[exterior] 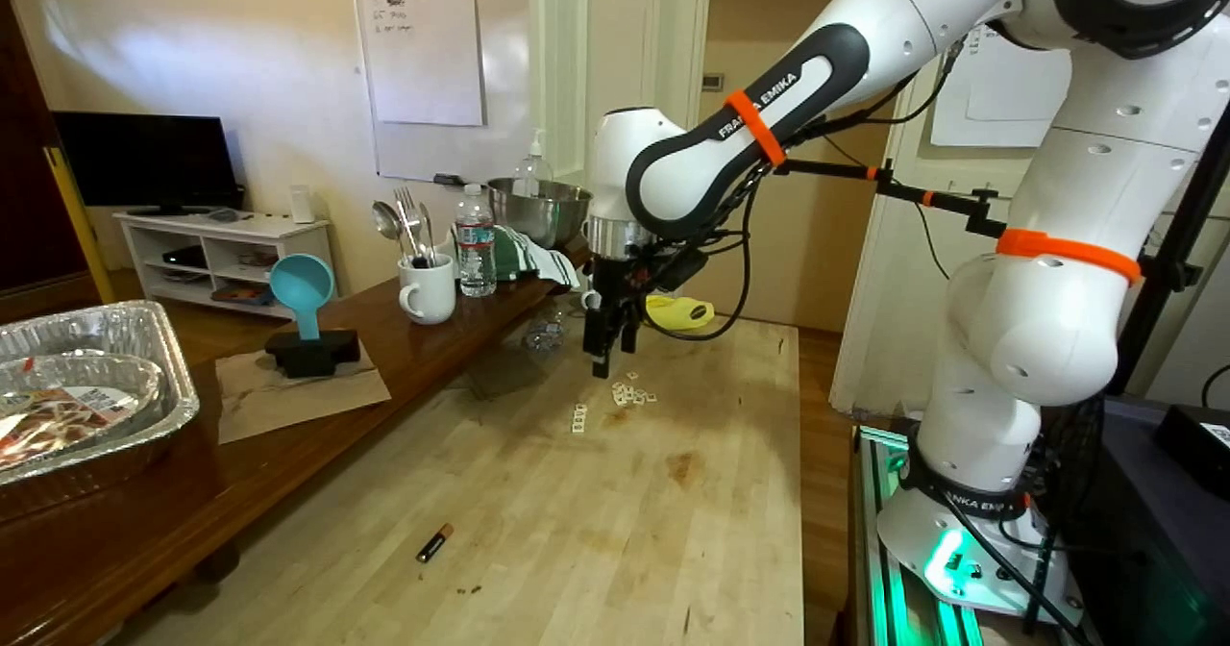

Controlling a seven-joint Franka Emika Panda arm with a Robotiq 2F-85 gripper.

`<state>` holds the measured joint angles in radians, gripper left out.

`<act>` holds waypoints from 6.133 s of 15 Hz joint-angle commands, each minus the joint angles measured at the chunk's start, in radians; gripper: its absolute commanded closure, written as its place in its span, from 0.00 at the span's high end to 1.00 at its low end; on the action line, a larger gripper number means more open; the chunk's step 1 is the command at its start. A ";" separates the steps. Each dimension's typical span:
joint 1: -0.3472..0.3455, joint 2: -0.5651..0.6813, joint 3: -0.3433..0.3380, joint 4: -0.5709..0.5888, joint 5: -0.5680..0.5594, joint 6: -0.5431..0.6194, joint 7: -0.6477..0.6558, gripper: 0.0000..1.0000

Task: Move the letter pieces on the table

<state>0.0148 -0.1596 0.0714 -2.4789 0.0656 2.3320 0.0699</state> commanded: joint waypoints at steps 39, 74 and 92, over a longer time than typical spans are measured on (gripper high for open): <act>-0.063 0.488 -0.060 0.252 -0.071 0.274 -0.344 0.15; -0.123 0.502 -0.141 0.211 -0.209 0.334 -0.422 0.00; -0.200 0.353 -0.109 0.127 -0.164 0.300 -0.603 0.00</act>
<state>-0.1726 0.2461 -0.0326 -2.2999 -0.0877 2.6336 -0.4947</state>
